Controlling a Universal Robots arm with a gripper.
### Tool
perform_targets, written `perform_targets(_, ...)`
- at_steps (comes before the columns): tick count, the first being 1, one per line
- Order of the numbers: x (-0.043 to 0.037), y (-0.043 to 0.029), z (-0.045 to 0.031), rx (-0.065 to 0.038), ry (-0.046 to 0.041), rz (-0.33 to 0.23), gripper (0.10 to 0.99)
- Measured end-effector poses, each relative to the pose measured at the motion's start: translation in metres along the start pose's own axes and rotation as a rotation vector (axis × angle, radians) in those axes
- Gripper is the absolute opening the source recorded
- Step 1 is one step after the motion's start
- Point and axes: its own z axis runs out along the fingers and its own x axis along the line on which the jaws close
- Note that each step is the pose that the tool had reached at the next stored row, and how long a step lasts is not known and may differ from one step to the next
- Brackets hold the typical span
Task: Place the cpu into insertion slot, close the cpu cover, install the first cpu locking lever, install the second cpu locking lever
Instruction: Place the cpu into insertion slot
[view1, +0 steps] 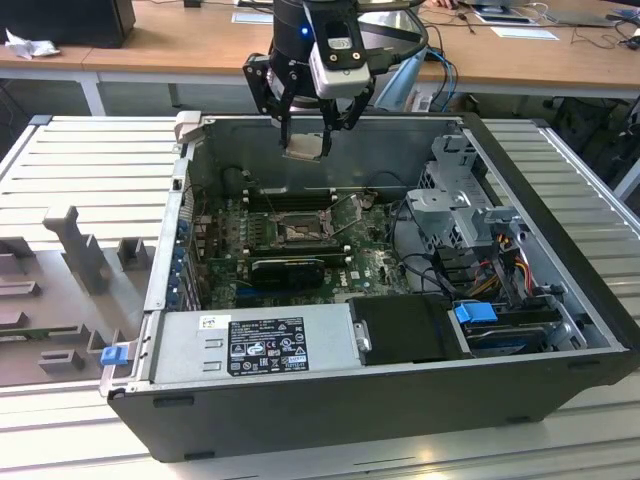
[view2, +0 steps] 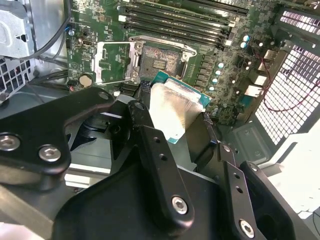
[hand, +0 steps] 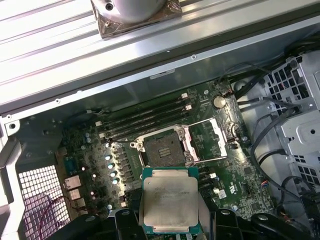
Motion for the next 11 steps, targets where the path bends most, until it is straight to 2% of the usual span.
perform_targets(11,0.0000,0.0000,0.0000,-0.001,-0.0028,0.032,0.525)
